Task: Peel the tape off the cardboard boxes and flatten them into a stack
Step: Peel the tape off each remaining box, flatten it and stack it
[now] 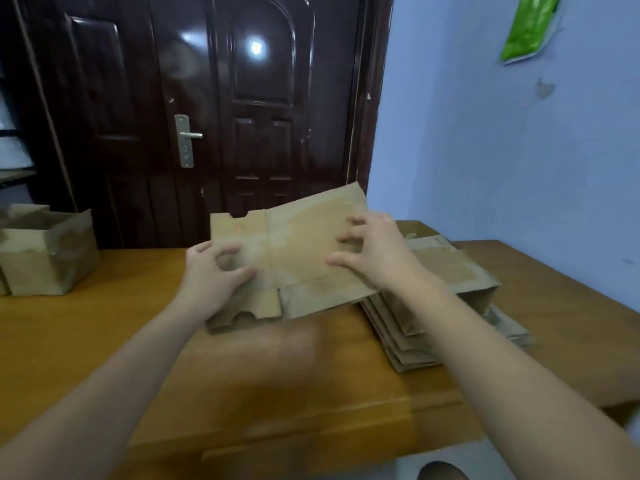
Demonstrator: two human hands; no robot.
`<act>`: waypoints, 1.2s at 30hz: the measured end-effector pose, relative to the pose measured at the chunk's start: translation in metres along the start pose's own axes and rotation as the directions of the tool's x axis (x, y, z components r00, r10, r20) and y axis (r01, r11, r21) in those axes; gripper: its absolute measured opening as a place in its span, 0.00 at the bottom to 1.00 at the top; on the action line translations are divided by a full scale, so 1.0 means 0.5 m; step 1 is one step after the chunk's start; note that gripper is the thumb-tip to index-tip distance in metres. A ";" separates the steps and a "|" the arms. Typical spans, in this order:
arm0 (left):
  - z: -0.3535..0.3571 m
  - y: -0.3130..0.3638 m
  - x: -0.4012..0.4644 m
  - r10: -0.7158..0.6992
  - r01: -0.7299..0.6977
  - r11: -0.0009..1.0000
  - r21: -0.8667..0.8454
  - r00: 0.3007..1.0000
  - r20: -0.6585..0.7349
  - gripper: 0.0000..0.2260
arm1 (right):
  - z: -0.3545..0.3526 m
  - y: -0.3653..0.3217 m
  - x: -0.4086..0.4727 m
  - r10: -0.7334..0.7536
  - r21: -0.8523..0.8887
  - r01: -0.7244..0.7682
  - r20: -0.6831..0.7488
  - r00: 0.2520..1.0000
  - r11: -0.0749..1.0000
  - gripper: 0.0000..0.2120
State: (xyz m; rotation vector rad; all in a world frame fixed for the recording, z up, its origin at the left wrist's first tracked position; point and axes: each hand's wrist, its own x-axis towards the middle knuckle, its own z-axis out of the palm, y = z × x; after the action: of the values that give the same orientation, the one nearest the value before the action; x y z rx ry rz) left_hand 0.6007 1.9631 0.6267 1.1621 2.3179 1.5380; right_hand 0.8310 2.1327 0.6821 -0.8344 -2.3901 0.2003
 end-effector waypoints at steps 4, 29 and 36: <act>0.105 0.089 0.041 0.042 -0.038 0.997 -0.069 0.997 0.062 0.25 | -0.102 0.110 0.036 0.063 0.000 -0.063 0.002 0.998 0.998 0.22; 0.545 0.129 -0.027 0.108 -0.264 0.941 0.211 0.828 0.551 0.29 | -0.109 0.591 -0.143 0.450 -0.029 -0.477 0.388 0.805 0.879 0.27; 0.557 0.114 -0.020 0.322 -0.560 0.778 0.287 0.746 0.582 0.28 | -0.095 0.589 -0.141 0.484 -0.081 -0.502 0.431 0.761 0.861 0.32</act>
State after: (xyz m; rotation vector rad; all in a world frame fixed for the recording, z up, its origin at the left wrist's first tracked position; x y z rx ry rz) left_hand 0.7738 2.1708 0.5391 2.0834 2.1419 0.6163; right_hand 1.0559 2.3206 0.5918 -1.5346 -2.4957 0.7141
